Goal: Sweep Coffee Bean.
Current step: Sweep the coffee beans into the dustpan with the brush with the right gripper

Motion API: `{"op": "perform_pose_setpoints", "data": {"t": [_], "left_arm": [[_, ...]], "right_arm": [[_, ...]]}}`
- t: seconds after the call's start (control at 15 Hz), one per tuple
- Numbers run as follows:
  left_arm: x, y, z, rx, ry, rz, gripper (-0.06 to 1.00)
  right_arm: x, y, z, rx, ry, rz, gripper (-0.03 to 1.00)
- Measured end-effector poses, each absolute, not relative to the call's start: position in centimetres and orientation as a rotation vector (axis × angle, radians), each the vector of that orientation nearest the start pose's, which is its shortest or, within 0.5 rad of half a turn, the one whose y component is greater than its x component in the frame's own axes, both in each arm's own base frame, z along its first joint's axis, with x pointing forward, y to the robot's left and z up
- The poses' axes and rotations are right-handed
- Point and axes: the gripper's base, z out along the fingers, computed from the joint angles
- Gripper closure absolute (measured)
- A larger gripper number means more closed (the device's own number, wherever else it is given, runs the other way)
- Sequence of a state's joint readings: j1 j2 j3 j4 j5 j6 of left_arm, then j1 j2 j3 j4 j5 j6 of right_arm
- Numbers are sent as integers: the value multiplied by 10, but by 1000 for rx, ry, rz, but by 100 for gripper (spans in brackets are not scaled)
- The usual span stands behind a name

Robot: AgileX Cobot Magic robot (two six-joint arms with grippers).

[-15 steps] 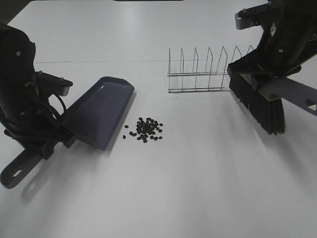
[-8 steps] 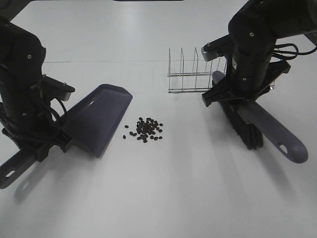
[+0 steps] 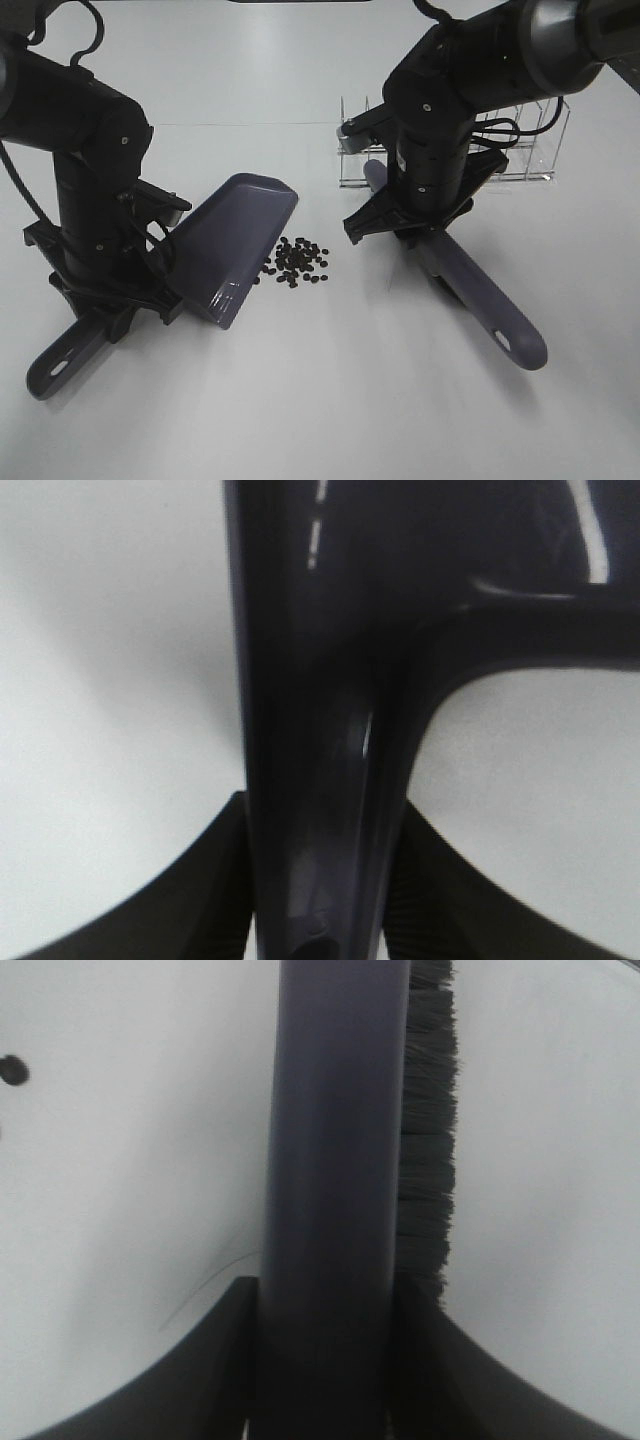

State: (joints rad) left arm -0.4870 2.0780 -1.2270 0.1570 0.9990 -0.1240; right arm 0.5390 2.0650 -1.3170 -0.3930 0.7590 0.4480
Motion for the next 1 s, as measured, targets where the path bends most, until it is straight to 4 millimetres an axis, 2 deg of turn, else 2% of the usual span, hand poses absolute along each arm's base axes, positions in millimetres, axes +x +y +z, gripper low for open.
{"op": "perform_pose_setpoints", "data": {"t": [0.13,0.4,0.6,1.0], "left_arm": [[315,-154,105,743,3196,284,62],[313,-157,105,737,3211,243,62],[312,-157,104,739,3216,234,62],[311,-159,101,701,3247,201,62]], "right_arm": [[358,190,128,-511,2833,-208,66],[371,215,117,-538,2871,20,66],[373,228,109,-525,2903,180,66],[380,251,110,-266,2848,537,66]]}}
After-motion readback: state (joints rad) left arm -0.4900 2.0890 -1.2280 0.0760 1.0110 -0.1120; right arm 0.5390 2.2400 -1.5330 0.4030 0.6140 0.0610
